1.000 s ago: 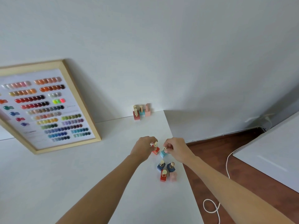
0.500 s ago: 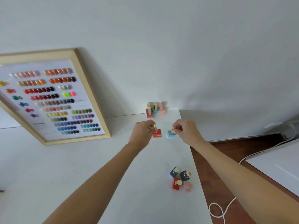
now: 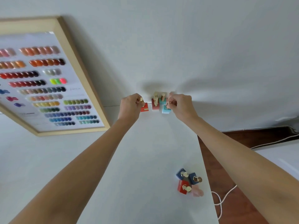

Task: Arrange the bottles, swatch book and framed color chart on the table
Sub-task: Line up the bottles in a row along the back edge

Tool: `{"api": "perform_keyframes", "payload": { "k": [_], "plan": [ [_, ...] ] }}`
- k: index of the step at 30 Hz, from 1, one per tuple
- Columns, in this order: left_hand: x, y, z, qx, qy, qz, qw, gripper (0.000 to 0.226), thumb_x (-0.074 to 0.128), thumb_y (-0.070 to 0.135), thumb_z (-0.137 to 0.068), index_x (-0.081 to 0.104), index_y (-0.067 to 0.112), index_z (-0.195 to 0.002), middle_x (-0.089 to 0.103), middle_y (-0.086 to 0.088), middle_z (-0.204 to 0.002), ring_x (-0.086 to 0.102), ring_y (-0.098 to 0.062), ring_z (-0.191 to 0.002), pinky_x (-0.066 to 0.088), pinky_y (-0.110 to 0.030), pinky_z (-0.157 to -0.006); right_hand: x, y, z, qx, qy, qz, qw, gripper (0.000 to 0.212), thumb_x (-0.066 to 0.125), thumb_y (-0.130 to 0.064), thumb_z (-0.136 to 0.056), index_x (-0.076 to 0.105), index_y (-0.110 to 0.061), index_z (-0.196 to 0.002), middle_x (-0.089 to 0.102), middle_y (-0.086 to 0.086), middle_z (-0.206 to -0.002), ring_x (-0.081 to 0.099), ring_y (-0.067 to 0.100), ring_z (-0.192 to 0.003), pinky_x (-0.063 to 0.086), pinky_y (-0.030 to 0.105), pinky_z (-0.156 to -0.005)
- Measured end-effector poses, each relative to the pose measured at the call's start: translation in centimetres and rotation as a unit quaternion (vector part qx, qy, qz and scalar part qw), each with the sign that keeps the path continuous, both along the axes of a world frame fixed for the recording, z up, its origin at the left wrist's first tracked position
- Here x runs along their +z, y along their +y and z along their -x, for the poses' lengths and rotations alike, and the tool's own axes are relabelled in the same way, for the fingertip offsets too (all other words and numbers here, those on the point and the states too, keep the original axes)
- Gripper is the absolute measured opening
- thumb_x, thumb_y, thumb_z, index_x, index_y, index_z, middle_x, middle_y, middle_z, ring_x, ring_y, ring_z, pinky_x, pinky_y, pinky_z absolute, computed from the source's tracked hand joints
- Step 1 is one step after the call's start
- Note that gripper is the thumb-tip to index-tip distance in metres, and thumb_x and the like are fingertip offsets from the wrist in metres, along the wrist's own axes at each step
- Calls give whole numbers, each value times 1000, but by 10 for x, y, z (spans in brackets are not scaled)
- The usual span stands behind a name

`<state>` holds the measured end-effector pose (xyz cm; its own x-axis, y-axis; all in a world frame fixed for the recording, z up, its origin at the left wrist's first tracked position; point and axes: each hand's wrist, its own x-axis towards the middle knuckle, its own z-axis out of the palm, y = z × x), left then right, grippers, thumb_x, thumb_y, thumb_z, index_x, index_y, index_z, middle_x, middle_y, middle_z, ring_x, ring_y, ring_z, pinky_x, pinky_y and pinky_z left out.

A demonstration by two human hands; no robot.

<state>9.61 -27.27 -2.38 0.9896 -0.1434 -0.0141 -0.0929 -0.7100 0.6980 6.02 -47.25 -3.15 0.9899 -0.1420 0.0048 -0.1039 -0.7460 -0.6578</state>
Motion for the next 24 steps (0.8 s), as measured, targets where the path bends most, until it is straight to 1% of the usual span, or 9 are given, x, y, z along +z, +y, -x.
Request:
{"api": "perform_keyframes", "payload": {
  "k": [2, 5, 10, 12, 14, 15, 20, 22, 24],
  "plan": [
    [-3, -3, -7, 3, 8, 5, 1000, 11, 65, 5, -87, 69, 2, -96, 73, -15, -87, 69, -28, -81, 57, -35, -79, -3, 3, -8, 1, -7, 11, 1000, 3, 66, 2, -76, 65, 4, -78, 67, 16, -80, 56, 28, -69, 46, 35, -68],
    [-5, -9, -16, 2, 13, 4, 1000, 12, 64, 4, -87, 68, 2, -98, 72, -16, -88, 69, -30, -81, 57, -34, -78, -6, 7, -17, -1, -11, 27, 1000, 7, 68, -1, -77, 67, 3, -83, 69, 17, -81, 60, 31, -74, 48, 37, -70],
    [-10, -17, -26, -4, 30, -5, 1000, 13, 64, 7, -88, 66, 5, -101, 69, -16, -92, 66, -32, -84, 56, -41, -81, -12, 9, -24, 4, -5, 39, 999, 7, 65, 2, -78, 67, 5, -84, 69, 20, -82, 62, 35, -77, 52, 43, -72],
    [-12, -20, -29, 0, 34, -3, 999, 13, 64, 6, -87, 66, 5, -99, 69, -16, -92, 66, -32, -84, 56, -41, -81, -15, 10, -26, 2, -4, 35, 999, 5, 64, 4, -77, 66, 5, -82, 69, 19, -81, 61, 33, -74, 51, 38, -67],
    [-13, -23, -31, 7, 37, -1, 999, 10, 64, 6, -86, 66, 6, -96, 69, -15, -90, 66, -32, -84, 56, -39, -80, -17, 11, -26, -3, 1, 31, 1000, 4, 63, 6, -77, 66, 4, -79, 68, 17, -79, 56, 26, -68, 42, 28, -61],
    [-14, -24, -31, 9, 37, -1, 999, 9, 65, 6, -86, 66, 7, -95, 69, -14, -90, 66, -31, -84, 56, -38, -79, -18, 11, -27, -5, 3, 30, 1000, 4, 62, 6, -76, 65, 4, -78, 68, 17, -78, 54, 23, -66, 38, 26, -60],
    [-19, -28, -30, 24, 42, 0, 999, 9, 65, 3, -85, 65, 7, -93, 69, -13, -90, 65, -32, -83, 57, -43, -79, -21, 10, -26, -8, 3, 14, 1000, 6, 62, 6, -77, 64, 2, -80, 67, 16, -79, 59, 28, -70, 36, 24, -62],
    [-20, -29, -29, 31, 43, 3, 999, 10, 64, 3, -85, 65, 7, -95, 68, -13, -91, 65, -32, -84, 57, -44, -80, -21, 10, -24, -10, 0, 3, 1000, 7, 63, 6, -77, 63, 1, -83, 68, 16, -80, 61, 29, -73, 40, 26, -61],
    [-21, -29, -29, 32, 42, 6, 999, 13, 63, 2, -85, 65, 6, -98, 69, -13, -94, 65, -32, -86, 56, -43, -82, -19, 8, -22, -15, -5, -16, 1000, 10, 65, 3, -79, 62, 0, -88, 68, 17, -82, 63, 31, -75, 50, 34, -66]
  ]
}}
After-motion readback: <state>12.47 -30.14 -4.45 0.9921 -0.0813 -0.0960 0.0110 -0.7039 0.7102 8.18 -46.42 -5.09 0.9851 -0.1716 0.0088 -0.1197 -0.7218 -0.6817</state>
